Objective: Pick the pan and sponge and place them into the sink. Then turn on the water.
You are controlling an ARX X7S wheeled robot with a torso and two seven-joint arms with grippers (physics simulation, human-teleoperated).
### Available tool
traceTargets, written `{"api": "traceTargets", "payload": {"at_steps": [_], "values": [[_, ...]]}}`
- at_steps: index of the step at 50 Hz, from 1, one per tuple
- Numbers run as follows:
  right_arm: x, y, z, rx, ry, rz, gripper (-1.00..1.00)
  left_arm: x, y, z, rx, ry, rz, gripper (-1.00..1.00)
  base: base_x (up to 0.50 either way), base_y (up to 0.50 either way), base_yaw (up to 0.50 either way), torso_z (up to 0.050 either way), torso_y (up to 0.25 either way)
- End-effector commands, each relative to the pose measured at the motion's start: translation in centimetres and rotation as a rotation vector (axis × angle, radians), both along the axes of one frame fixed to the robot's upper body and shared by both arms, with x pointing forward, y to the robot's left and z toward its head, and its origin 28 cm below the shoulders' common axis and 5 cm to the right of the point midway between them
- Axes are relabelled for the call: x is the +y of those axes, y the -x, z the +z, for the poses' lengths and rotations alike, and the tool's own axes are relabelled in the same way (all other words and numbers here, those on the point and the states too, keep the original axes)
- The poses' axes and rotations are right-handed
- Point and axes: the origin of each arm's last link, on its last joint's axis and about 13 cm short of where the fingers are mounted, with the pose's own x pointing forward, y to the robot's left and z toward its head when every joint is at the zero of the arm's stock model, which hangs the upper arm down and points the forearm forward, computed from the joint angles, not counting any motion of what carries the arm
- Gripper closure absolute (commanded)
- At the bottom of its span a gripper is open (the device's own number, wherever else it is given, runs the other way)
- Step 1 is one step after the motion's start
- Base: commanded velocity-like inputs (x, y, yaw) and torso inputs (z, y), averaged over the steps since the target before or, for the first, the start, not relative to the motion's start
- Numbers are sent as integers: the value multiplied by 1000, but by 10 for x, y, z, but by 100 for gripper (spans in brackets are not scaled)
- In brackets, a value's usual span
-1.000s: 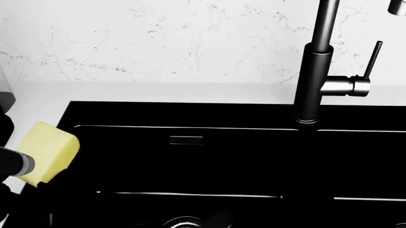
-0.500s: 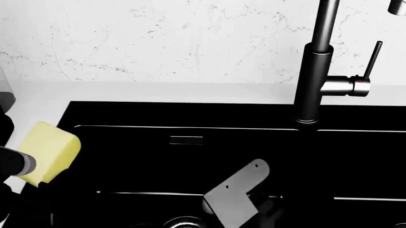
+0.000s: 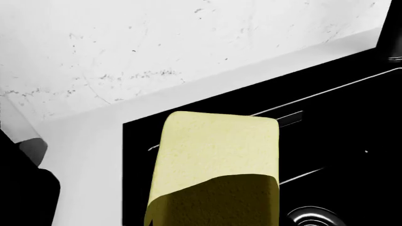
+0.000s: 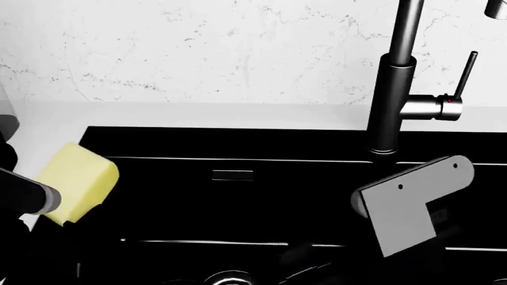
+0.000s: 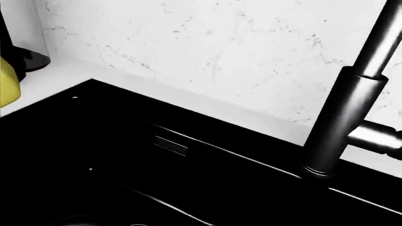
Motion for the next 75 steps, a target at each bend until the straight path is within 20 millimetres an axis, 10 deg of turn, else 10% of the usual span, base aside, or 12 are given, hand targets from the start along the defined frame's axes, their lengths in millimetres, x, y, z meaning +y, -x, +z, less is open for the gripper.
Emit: {"api": "traceTargets", "payload": {"at_steps": [1,32,49,75], "values": [[-9,4,12,-62,-23,-64,-100,-12,2,14,-24,-7,-70,100,0,0,0,0,0],[-11,3,16,-171,-34,-117,-100,-60,-7,-21,311,-121,-407,100,0,0,0,0,0],[-16,19,20,-202,-44,-133,-100,-57,14,-93,478,-190,-394,100,0,0,0,0,0],[-14,19,14,-181,-43,-118,-100,-44,5,-136,542,-195,-297,100,0,0,0,0,0]]}}
